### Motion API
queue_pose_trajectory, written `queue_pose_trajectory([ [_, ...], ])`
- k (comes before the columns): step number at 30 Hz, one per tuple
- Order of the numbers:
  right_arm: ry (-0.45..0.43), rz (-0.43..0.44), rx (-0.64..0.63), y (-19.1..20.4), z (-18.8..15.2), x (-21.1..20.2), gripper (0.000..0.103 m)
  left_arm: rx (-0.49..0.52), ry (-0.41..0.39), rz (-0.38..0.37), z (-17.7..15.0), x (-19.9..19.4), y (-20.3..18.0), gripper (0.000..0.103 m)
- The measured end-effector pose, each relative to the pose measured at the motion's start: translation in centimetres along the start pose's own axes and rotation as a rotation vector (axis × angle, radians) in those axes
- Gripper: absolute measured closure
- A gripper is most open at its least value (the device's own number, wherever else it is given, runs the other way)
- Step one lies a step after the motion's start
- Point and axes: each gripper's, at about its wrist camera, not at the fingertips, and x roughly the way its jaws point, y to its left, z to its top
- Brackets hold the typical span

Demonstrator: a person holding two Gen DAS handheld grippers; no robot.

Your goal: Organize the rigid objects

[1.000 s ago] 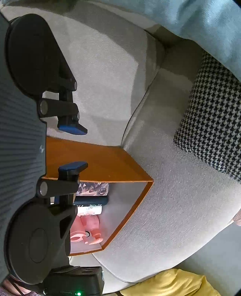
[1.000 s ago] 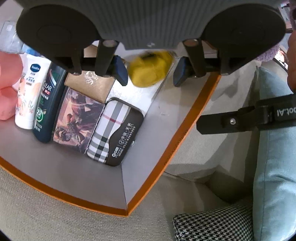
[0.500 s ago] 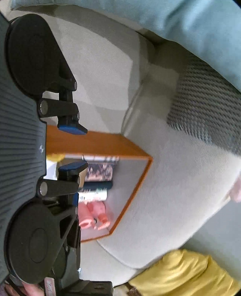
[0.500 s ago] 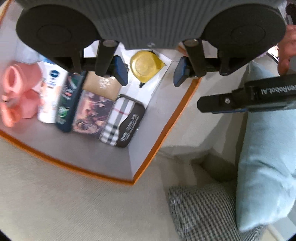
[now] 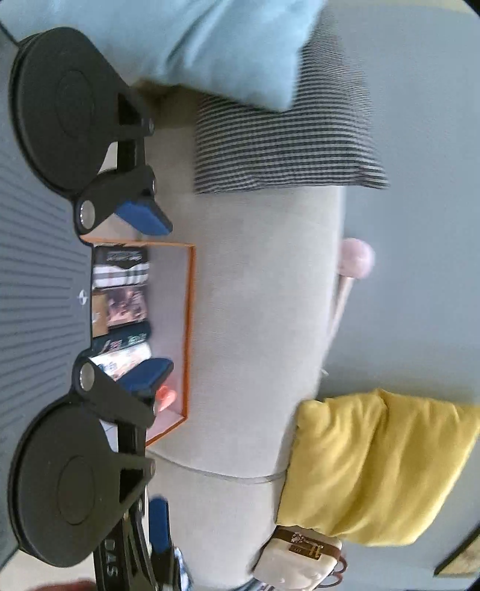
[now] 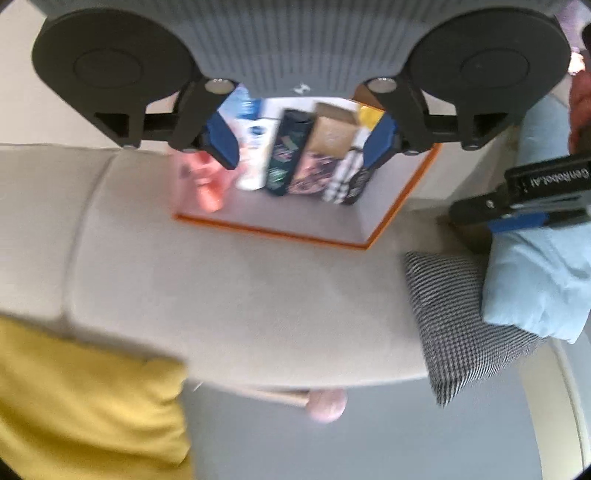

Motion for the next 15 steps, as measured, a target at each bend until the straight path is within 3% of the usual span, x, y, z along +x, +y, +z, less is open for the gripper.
queue_pose_trajectory([
  [3, -0.054, -0.038, 0.023, -0.6, -1.1, -1.9, 0.017, 0.077, -0.039, 0.082, -0.7, -1.1, -1.8, 0.002],
  [7, -0.133, -0.072, 0.097, -1.0, -3.2, -3.4, 0.002, 0.111, -0.035, 0.160, -2.3, -1.9, -2.9, 0.002],
  [15, -0.091, -0.077, 0.154, -0.8, -6.3, -2.7, 0.001, 0.038, 0.018, 0.125, -5.6, -2.0, -2.5, 0.002],
])
